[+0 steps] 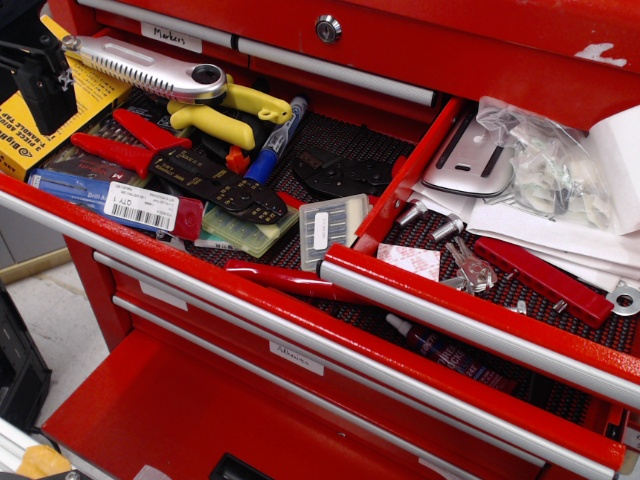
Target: Pick up box cutter and put into drawer
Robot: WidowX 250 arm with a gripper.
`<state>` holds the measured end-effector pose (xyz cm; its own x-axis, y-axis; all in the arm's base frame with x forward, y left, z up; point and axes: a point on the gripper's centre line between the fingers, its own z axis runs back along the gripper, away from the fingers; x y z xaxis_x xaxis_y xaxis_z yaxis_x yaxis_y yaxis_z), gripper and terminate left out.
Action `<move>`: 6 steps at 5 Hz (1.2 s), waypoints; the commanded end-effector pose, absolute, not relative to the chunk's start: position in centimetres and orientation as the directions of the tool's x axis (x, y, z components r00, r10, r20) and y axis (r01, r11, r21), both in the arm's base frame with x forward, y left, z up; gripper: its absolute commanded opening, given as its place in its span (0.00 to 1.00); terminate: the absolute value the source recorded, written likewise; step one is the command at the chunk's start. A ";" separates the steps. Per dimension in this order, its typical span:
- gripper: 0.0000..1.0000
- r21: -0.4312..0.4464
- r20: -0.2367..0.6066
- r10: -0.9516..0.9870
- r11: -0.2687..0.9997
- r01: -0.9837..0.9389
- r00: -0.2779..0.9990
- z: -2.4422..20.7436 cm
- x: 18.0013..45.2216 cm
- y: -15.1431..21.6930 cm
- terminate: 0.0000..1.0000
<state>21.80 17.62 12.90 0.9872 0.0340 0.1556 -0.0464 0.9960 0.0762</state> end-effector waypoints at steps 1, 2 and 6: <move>1.00 0.076 0.156 0.034 0.996 -0.046 0.987 12.9 21.8 17.6 0.00; 1.00 0.152 0.169 -0.222 0.968 0.198 0.960 13.8 23.0 18.3 0.00; 1.00 0.513 -0.168 -0.933 0.192 0.836 0.317 13.3 30.9 20.7 0.00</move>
<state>31.05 20.66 11.28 0.2264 -0.9633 -0.1442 0.8727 0.1349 0.4693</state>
